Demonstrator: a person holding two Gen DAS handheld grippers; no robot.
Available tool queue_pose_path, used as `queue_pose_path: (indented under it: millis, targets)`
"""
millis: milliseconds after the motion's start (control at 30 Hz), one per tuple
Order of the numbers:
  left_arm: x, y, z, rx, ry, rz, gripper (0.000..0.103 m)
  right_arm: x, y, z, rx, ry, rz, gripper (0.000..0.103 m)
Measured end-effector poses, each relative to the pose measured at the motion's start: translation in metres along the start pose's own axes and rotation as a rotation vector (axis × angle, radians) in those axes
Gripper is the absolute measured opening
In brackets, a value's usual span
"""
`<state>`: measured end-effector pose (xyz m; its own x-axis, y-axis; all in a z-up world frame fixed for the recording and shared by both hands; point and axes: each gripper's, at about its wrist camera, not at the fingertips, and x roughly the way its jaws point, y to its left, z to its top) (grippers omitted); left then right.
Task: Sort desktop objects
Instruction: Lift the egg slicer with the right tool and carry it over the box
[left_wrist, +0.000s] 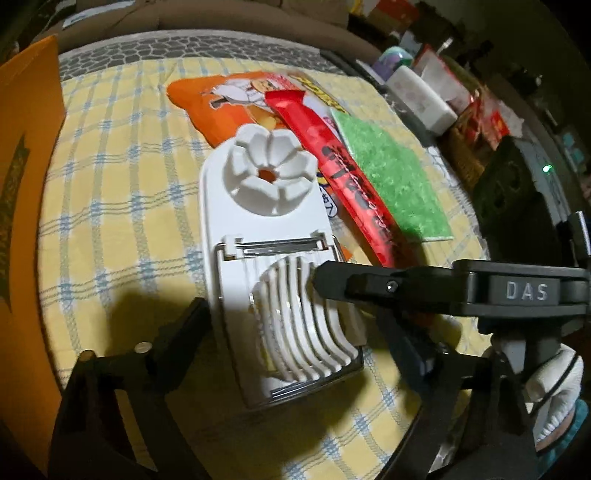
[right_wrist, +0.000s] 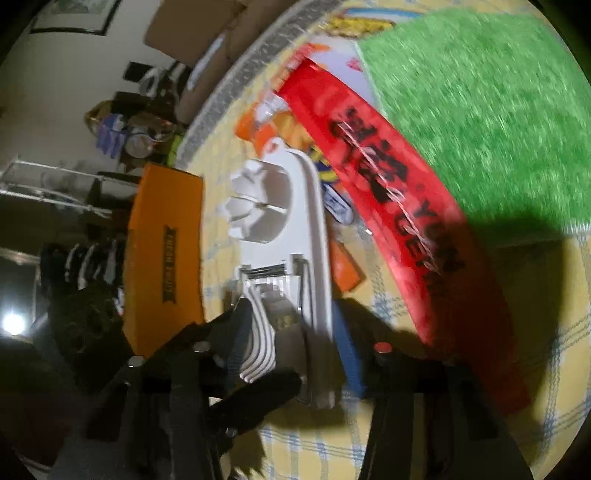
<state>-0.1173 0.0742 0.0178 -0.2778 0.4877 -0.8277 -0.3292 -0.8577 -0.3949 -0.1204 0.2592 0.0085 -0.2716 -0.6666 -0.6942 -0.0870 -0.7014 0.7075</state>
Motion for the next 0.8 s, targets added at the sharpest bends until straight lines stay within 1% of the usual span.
queue_pose_path:
  millis: [133, 267, 367, 600, 800]
  targets:
    - [-0.005, -0.001, -0.003, 0.009, -0.011, 0.014, 0.084, -0.002, 0.004, -0.002, -0.019, -0.009, -0.009, 0.040]
    - [-0.020, -0.014, -0.006, 0.059, -0.067, 0.061, 0.084, -0.007, 0.018, -0.006, -0.082, -0.032, -0.039, 0.040]
    - [-0.034, -0.019, -0.007, 0.083, -0.097, 0.075, 0.084, -0.013, 0.031, -0.009, -0.130, -0.057, -0.046, 0.040]
    - [-0.075, -0.025, -0.008, 0.091, -0.148, 0.072, 0.084, -0.033, 0.056, -0.021, -0.176, -0.106, 0.007, 0.040]
    - [-0.114, -0.018, -0.003, 0.064, -0.166, 0.089, 0.084, -0.041, 0.096, -0.031, -0.238, -0.126, 0.033, 0.039]
